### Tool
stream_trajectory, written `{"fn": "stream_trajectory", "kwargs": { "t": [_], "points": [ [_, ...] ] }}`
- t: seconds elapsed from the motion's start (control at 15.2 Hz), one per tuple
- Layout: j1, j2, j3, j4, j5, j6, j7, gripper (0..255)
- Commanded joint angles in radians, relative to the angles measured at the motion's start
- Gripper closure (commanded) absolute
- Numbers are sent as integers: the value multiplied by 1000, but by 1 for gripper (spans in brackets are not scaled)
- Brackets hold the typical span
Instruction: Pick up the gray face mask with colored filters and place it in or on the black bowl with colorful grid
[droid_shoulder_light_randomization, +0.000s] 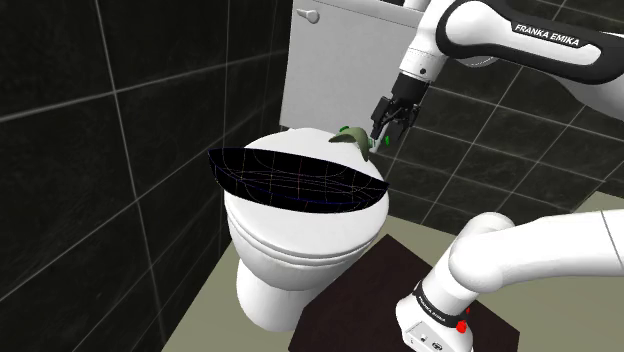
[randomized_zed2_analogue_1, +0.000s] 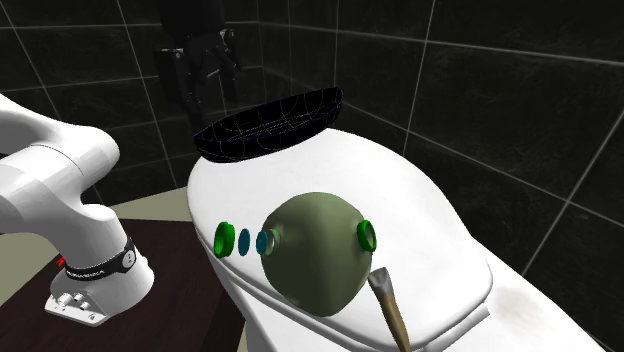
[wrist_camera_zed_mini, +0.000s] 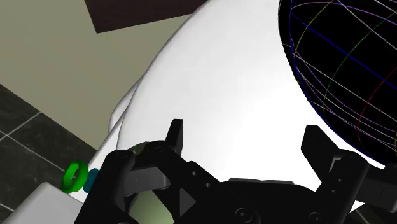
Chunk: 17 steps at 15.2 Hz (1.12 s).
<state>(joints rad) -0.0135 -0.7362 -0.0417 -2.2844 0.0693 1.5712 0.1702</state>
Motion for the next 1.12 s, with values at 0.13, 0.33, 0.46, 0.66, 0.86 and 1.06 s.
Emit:
{"fn": "stream_trajectory", "kwargs": {
  "t": [0.13,0.33,0.46,0.66,0.86,1.06],
  "points": [
    [-8,49,-35,26,-36,-2,-56,0],
    [-20,128,-84,73,-87,-4,-138,0],
    [-27,185,-115,110,-119,-5,-192,0],
    [-36,276,-160,173,-160,-4,-272,0],
    [-46,374,-200,247,-195,-4,-352,0],
    [-54,452,-229,310,-217,-4,-413,0]
  ]
}}
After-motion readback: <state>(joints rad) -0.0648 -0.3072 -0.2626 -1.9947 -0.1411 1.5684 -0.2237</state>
